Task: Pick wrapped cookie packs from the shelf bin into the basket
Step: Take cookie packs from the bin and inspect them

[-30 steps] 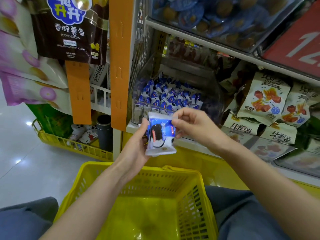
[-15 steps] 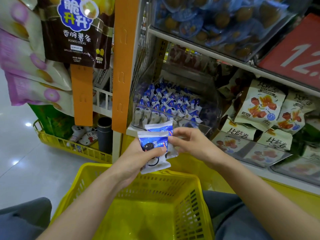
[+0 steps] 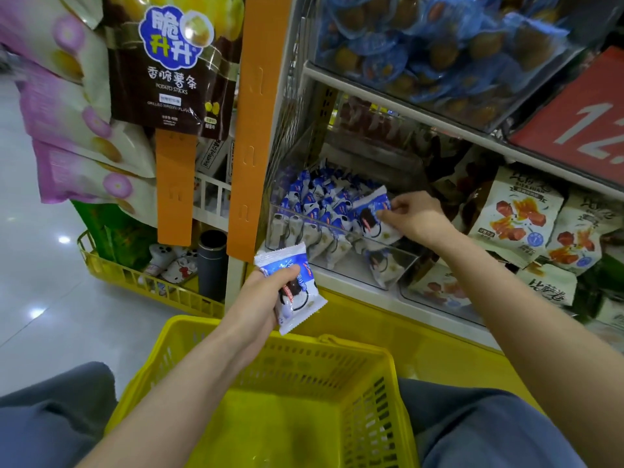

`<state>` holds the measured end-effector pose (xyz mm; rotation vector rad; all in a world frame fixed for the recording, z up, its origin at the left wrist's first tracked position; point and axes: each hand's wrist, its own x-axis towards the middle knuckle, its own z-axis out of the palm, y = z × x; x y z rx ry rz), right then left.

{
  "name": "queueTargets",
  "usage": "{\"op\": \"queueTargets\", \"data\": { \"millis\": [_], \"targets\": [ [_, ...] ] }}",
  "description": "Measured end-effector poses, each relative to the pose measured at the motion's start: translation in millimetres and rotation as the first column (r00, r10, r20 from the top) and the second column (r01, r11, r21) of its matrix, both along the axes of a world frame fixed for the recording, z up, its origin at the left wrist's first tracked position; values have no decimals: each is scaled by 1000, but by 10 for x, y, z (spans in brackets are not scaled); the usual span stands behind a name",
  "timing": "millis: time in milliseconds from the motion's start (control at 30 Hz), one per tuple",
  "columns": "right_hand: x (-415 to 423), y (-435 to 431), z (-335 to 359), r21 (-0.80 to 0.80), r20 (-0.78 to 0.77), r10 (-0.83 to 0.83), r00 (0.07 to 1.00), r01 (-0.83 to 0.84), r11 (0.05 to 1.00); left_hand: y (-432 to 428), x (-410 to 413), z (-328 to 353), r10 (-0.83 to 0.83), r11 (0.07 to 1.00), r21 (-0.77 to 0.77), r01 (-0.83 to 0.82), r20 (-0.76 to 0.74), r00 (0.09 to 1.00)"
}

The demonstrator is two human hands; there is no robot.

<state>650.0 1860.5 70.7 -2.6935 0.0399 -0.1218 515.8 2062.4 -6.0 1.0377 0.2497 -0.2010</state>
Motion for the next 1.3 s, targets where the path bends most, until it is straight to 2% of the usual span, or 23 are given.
{"op": "queueTargets", "data": {
  "millis": [100, 200, 367, 433, 533, 667, 767, 833, 867, 967, 1033, 1100, 1233, 1300],
  "targets": [
    [70, 6, -40, -161, -193, 22, 981, -53, 986, 16, -12, -5, -38, 998, 60, 38, 8, 999],
    [123, 53, -101, -205, -283, 25, 959, -86, 975, 22, 1, 0, -57, 996, 72, 57, 0, 998],
    [231, 176, -208, -118, -286, -30, 958, -4, 993, 39, 44, 16, -63, 996, 55, 64, -19, 998],
    [267, 197, -265, -61, -312, 8, 950, -28, 998, 57, 50, 9, -71, 995, 63, 72, -18, 997],
    [278, 166, -284, 128, -389, 81, 918, -33, 991, 68, 65, -17, -69, 995, 72, 71, -25, 997],
    [250, 110, -231, 178, -460, 131, 878, -53, 983, 60, 83, -49, -99, 991, 93, 99, -5, 995],
    [145, 153, -191, 69, -380, 94, 920, -73, 995, 31, 79, -72, -136, 987, 89, 133, 23, 990],
    [36, 195, -179, -45, -252, 71, 965, -85, 995, 16, 79, -101, -133, 984, 121, 130, 24, 991],
    [-26, 208, -193, -51, -159, 91, 983, -100, 994, 9, 81, -121, -127, 983, 134, 124, 16, 992],
    [-336, 259, -263, 82, 239, 191, 952, -215, 973, 2, 79, -161, -113, 980, 168, 110, 6, 994],
    [-606, 320, -347, 173, 397, 236, 887, -325, 930, -3, 79, -190, -107, 973, 204, 104, 5, 994],
    [-834, 387, -493, 225, 387, 281, 878, -385, 895, -18, 72, -198, -109, 961, 258, 103, 12, 994],
    [-1043, 505, -801, 471, 90, 325, 941, -328, 819, -92, 56, -235, -105, 939, 334, 79, 63, 992],
    [-1039, 523, -890, 575, 14, 335, 942, -281, 769, -118, 44, -259, -120, 922, 377, 84, 73, 990]
  ]
}}
